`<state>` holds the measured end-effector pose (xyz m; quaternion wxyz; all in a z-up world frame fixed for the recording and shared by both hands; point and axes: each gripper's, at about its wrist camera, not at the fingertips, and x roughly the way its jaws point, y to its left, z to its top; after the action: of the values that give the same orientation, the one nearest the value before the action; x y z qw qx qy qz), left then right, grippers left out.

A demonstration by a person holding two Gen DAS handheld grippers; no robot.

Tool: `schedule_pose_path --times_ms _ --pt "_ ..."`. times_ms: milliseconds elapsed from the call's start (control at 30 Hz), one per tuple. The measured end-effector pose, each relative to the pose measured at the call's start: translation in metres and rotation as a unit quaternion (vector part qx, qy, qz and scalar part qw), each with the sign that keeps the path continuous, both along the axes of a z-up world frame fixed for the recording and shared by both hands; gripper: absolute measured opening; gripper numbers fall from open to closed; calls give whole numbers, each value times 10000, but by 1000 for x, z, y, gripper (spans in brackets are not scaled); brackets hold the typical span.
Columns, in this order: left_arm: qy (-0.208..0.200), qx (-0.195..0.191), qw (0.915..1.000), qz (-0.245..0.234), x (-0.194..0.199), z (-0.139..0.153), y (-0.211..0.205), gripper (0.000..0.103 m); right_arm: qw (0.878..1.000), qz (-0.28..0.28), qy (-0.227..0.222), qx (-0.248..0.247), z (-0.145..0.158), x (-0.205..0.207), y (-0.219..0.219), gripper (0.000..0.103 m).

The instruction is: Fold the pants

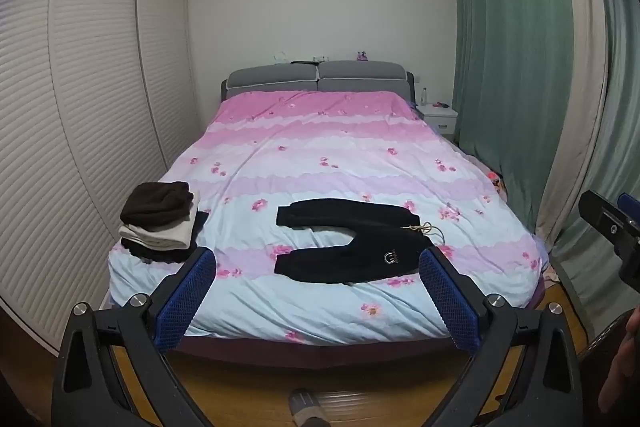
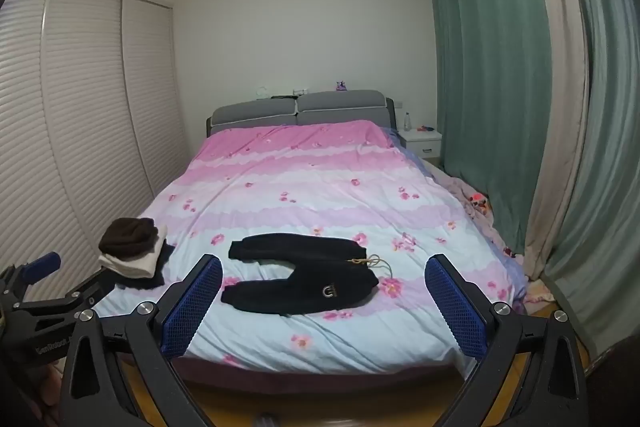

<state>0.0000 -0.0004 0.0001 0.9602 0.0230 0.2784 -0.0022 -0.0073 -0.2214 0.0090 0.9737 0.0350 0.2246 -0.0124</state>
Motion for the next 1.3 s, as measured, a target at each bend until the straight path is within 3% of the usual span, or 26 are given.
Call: schedule_pose_path --times_ms 467,1300 --pt "-22 -12 10000 -30 -10 -2 11 103 10000 -28 -15 -49 -1 0 2 102" --pt "-79 135 9999 35 -2 -2 -5 103 10000 -49 -50 -8 0 0 -1 102"
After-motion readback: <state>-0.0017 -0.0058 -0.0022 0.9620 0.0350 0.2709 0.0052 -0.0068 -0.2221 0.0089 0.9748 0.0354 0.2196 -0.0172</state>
